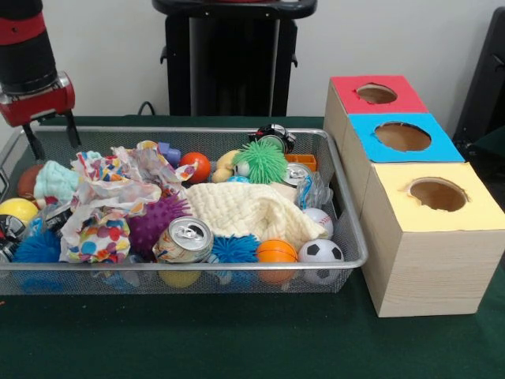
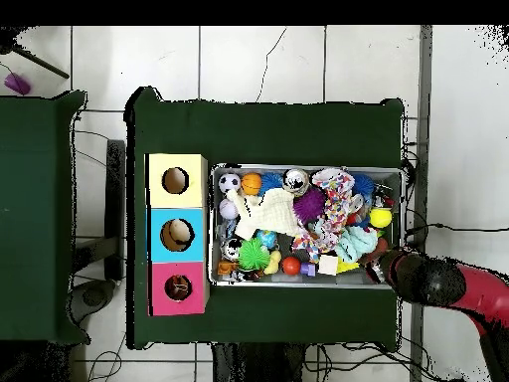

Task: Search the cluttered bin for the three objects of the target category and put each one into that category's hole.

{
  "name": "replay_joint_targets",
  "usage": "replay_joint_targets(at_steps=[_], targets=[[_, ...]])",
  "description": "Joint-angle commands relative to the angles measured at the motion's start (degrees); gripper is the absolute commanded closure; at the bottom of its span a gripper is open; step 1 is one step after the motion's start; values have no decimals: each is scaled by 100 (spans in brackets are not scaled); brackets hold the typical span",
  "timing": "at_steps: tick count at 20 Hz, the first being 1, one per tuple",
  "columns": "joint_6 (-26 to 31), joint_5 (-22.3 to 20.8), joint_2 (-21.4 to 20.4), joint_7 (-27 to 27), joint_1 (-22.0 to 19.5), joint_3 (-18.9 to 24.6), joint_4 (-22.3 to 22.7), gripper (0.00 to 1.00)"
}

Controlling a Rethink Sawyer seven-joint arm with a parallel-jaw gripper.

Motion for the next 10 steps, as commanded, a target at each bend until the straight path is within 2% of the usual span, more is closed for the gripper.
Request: replay_joint_targets(at_steps=[1,2,5,10], targets=[[-228,-238,271,-480,-57,85,-58,0],[-214,-327,243,-430,43,19,-110,0],[-316,-312,261,-375,-5,54,-111,0],[-308,-407,574,-623,36,123,-455,0]])
